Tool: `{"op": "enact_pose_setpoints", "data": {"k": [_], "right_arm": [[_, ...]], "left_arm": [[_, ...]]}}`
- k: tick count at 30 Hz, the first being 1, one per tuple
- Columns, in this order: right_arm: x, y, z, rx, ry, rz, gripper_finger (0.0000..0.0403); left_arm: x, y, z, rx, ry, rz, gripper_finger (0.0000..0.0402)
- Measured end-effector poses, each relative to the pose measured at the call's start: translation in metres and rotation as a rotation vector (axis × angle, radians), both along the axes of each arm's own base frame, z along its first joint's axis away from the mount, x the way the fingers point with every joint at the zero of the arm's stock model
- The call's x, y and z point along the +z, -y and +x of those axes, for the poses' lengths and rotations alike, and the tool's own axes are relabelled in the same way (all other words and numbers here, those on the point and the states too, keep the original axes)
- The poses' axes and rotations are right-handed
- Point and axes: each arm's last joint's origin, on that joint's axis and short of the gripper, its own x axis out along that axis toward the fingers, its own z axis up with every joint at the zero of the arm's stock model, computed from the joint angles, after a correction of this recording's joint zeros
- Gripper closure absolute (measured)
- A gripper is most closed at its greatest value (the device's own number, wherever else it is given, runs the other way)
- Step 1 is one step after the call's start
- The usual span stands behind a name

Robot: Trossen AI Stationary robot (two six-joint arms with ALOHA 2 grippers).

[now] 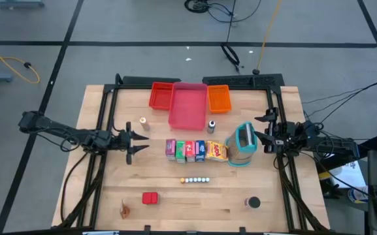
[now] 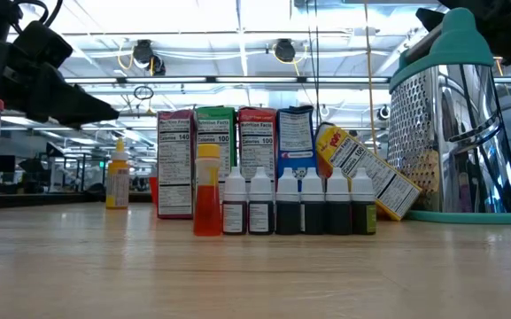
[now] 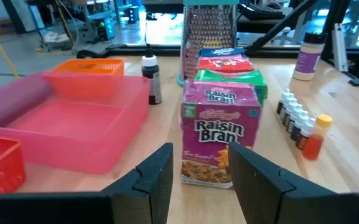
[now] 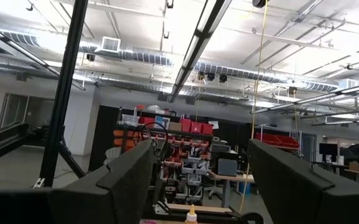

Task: Pick & Place Kitchen Items
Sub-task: Put the large yellow food coloring bottle into the red bin

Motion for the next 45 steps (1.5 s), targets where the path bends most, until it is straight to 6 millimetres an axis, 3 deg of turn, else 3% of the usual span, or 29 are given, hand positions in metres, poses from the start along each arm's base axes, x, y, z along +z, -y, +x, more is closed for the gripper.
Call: {"op": "enact_pose_setpoints", "data": {"k": [13, 30, 35, 40, 45], "right_arm": [[0.007, -0.001, -0.004, 0.04, 0.086, 0.054, 0.0149], [0.009, 0.005, -0.006, -0.148, 0.131, 0.165, 0.0149], [0.008, 0.006, -0.006, -0.17, 0.121, 0.159, 0.0149], [0.006, 0.006, -0.005, -0.173, 0.094, 0.156, 0.0149], [0.006, 0.006, -0.005, -0.177, 0.092, 0.152, 0.0149]], "left_arm": [[0.001, -0.001, 0.0, 0.012, 0.003, 0.042, 0.0245], [0.031, -0.003, 0.0, 0.099, 0.311, -0.033, 0.0245], [0.031, -0.003, 0.0, 0.113, 0.313, 0.002, 0.0245], [0.032, -0.003, 0.0, 0.121, 0.327, -0.078, 0.0245], [0.059, -0.003, 0.007, 0.143, 0.361, -0.019, 0.0245]]}}
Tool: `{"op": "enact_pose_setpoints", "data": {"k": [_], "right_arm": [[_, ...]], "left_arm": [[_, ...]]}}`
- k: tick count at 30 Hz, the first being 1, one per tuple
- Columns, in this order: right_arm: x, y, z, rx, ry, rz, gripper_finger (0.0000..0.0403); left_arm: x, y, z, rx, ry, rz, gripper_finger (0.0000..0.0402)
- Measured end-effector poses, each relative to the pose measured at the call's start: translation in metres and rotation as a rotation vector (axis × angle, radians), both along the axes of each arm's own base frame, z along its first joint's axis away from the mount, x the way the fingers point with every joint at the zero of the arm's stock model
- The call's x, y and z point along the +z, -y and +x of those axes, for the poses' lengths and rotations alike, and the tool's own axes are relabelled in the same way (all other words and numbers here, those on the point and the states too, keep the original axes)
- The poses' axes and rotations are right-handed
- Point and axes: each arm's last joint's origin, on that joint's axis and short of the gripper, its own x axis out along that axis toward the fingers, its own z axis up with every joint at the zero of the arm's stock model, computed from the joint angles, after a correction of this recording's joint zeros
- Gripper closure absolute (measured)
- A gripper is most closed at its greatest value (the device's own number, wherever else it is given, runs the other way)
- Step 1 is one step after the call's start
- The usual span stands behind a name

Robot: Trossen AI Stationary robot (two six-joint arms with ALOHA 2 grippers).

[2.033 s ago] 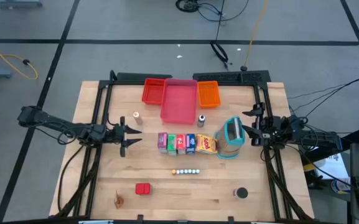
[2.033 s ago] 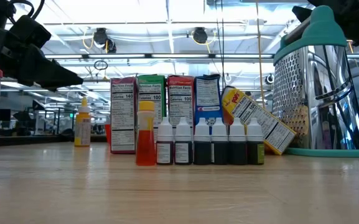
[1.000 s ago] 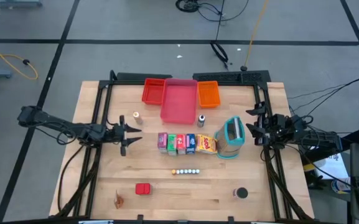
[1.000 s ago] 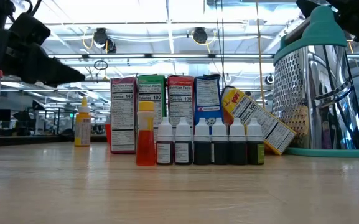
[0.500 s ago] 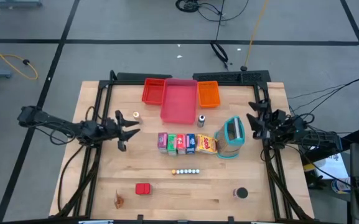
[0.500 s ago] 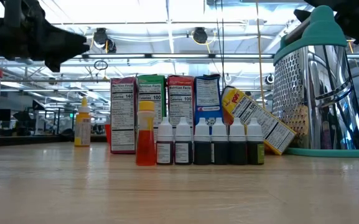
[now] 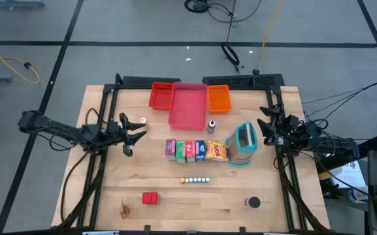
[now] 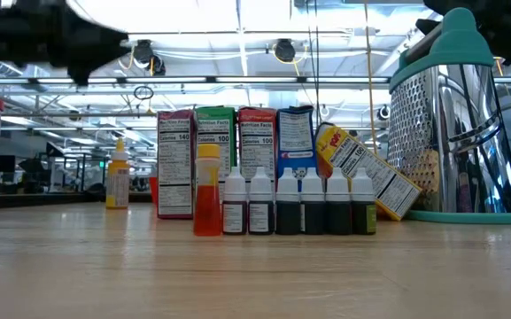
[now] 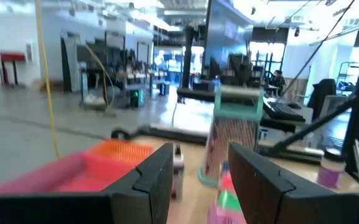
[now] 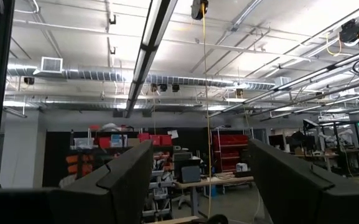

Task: Pick & Place Kitchen Items
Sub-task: Put the large yellow food coloring bottle into the red bin

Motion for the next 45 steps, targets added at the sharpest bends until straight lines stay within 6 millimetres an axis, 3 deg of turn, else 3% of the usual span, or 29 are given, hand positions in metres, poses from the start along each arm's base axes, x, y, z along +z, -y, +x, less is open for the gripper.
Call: {"op": "enact_pose_setpoints", "data": {"k": [6, 11, 17, 22, 27, 34, 45], "right_arm": [[0.005, 0.0, -0.003, -0.024, 0.048, -0.04, 0.0149], [0.008, -0.001, -0.005, -0.027, 0.084, -0.048, 0.0149], [0.006, 0.0, -0.004, -0.02, 0.063, -0.038, 0.0149], [0.006, -0.001, -0.004, 0.001, 0.072, -0.012, 0.0149], [0.005, 0.0, -0.004, 0.0, 0.065, -0.013, 0.0149], [0.004, 0.0, -0.002, 0.0, 0.045, -0.011, 0.0149], [0.003, 0.0, -0.002, 0.001, 0.041, -0.011, 0.0149]], "left_arm": [[0.047, -0.003, 0.026, 0.07, -0.11, 0.122, 0.0245], [0.069, -0.007, 0.053, 0.076, -0.22, 0.125, 0.0245], [0.079, -0.006, 0.083, -0.041, -0.396, 0.15, 0.0245], [0.08, 0.003, 0.096, -0.091, -0.552, 0.122, 0.0245], [0.087, 0.011, 0.098, -0.055, -0.666, 0.095, 0.0245], [0.093, 0.009, 0.083, 0.138, -0.8, 0.05, 0.0237], [0.075, -0.012, 0.064, 0.507, -0.901, -0.187, 0.0137]]}}
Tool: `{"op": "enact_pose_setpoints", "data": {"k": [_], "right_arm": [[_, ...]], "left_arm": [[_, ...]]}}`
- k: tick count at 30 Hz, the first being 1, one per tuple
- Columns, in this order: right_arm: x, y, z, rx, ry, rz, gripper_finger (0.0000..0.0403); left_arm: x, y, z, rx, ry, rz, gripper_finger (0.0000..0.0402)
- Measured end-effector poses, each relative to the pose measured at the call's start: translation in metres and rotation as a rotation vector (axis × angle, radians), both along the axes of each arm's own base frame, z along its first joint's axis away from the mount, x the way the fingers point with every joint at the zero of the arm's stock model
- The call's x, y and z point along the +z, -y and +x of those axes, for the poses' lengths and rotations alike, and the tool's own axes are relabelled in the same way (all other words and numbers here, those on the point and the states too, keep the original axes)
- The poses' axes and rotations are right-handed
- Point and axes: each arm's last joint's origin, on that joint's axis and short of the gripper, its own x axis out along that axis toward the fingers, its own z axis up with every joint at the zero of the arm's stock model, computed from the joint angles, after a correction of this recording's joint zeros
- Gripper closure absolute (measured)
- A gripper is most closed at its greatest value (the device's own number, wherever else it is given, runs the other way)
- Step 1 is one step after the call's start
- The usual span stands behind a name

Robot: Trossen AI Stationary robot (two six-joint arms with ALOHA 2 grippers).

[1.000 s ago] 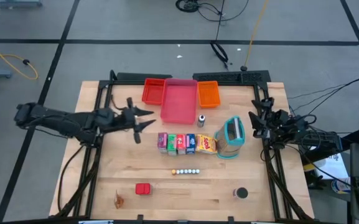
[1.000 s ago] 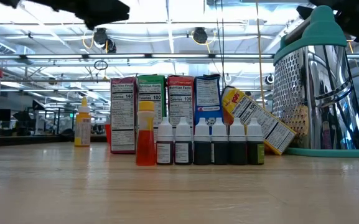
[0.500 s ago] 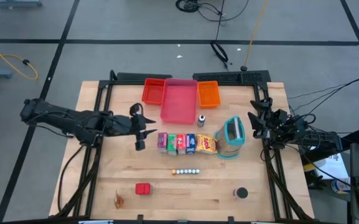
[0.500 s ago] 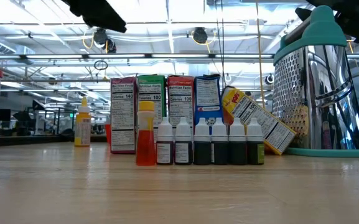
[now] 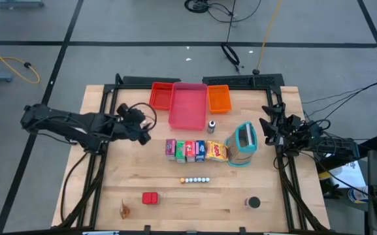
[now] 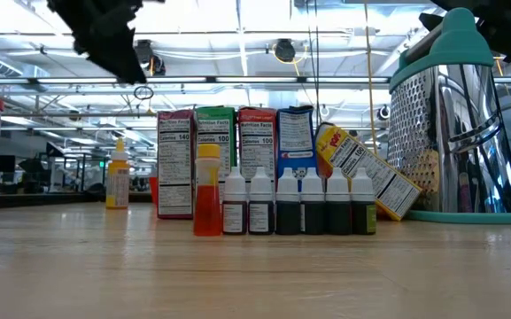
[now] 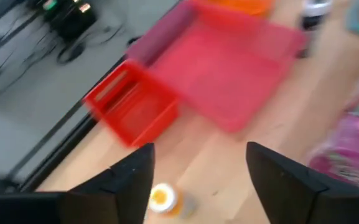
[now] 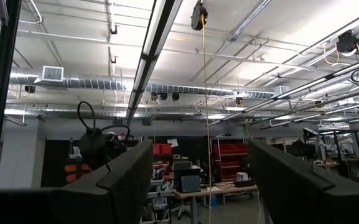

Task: Pick & Place Kitchen Items
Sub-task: Put the large yellow food coloring bottle into the red bin

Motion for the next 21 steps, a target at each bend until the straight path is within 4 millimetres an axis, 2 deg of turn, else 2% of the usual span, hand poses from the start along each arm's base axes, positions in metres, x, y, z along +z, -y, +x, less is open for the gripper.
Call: {"op": "enact_pose_setpoints", "data": {"k": [4, 9, 15, 21], "right_arm": [[0.0, 0.0, 0.0, 0.0, 0.0, 0.0, 0.0149], [0.0, 0.0, 0.0, 0.0, 0.0, 0.0, 0.0149], [0.0, 0.0, 0.0, 0.0, 0.0, 0.0, 0.0149], [0.0, 0.0, 0.0, 0.0, -0.001, 0.0, 0.0149]], "left_arm": [[-0.005, -0.005, -0.006, 0.122, 0.016, -0.031, 0.0108], [-0.027, -0.008, -0.01, 0.196, 0.004, -0.059, 0.0088], [-0.053, -0.009, -0.017, 0.287, 0.015, -0.041, 0.008], [-0.074, -0.009, -0.016, 0.296, 0.067, -0.049, 0.008]]}}
